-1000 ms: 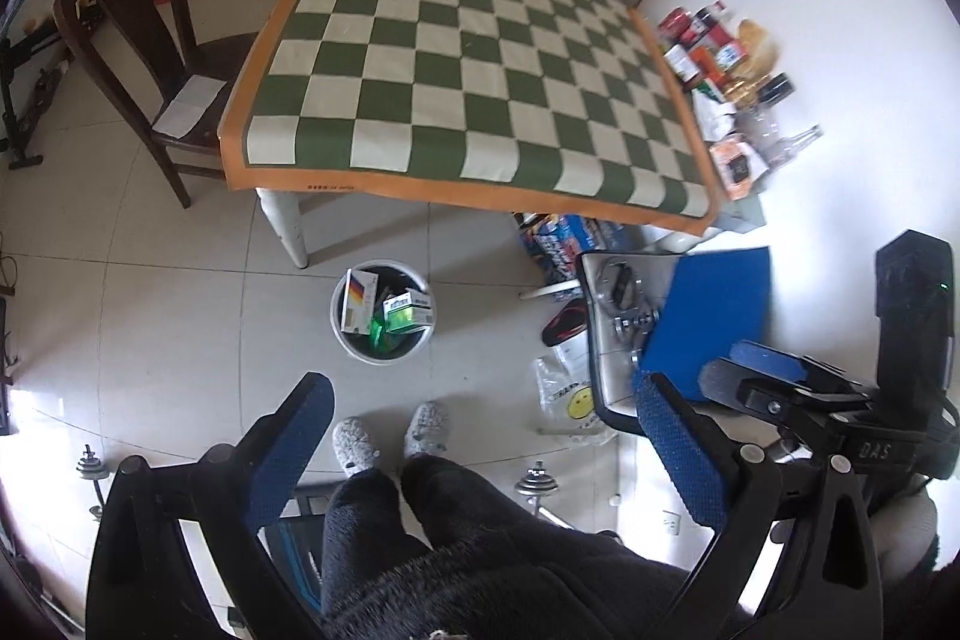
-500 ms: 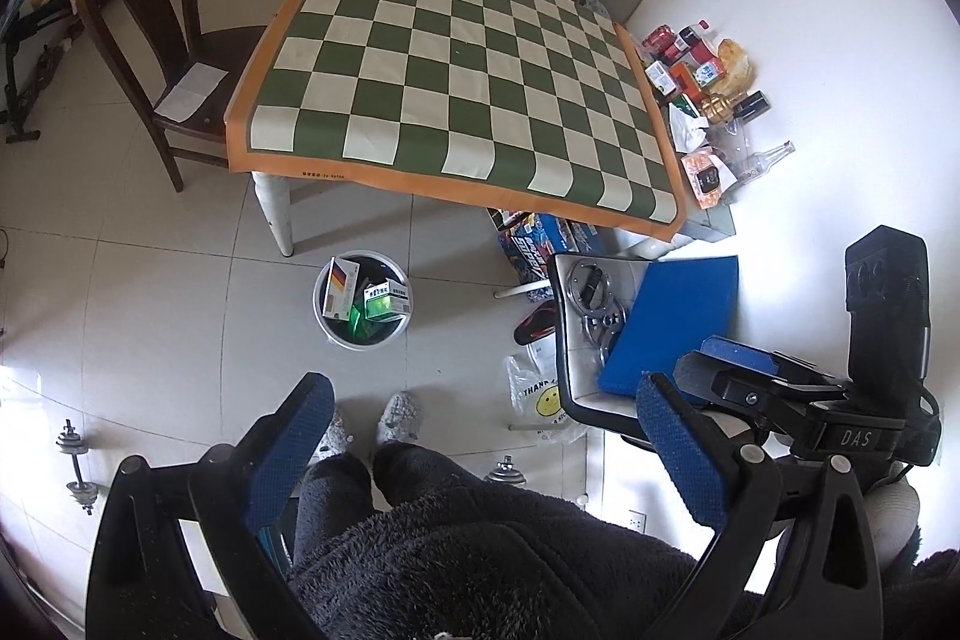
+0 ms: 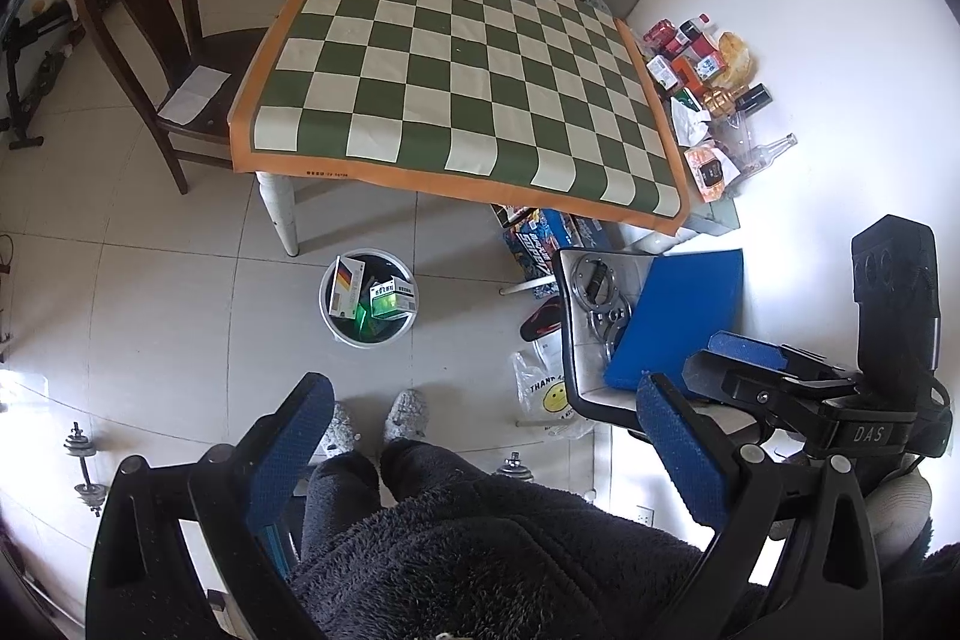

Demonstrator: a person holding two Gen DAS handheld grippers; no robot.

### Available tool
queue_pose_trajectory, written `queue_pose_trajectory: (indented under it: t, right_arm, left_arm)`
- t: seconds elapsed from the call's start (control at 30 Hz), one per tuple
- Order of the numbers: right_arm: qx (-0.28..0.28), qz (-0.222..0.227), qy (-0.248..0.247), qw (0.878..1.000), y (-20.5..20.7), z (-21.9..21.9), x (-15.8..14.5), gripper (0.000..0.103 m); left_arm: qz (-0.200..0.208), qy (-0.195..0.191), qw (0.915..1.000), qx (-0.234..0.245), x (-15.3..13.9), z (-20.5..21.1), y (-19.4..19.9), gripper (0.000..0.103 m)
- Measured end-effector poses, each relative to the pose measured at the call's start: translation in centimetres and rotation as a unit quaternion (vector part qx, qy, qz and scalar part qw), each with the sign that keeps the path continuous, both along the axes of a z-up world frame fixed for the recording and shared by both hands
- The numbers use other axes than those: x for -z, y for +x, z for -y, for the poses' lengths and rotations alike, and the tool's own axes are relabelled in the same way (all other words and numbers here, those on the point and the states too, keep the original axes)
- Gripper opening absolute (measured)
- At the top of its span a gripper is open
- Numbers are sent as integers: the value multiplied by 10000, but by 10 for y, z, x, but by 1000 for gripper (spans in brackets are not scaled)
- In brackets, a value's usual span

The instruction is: Collect trash

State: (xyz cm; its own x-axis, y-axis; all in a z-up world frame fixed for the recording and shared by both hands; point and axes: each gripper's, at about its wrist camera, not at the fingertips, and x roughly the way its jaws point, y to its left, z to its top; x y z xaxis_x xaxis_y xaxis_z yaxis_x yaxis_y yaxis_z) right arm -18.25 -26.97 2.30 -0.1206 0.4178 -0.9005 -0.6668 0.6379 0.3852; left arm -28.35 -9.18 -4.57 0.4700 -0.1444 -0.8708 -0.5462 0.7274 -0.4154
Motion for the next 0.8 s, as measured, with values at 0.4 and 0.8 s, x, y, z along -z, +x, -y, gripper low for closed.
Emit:
queue_pose_trajectory:
  t: [0.4, 0.8]
  right_arm:
    - [-73, -23, -58, 10000, -3, 8, 0, 103]
    - [-33, -19, -57, 10000, -3, 15, -3, 103]
  left_arm:
    - [-20, -56, 10000, 24, 0, 3, -3, 103]
    - [-14, -38, 10000, 26, 1, 7, 3, 103]
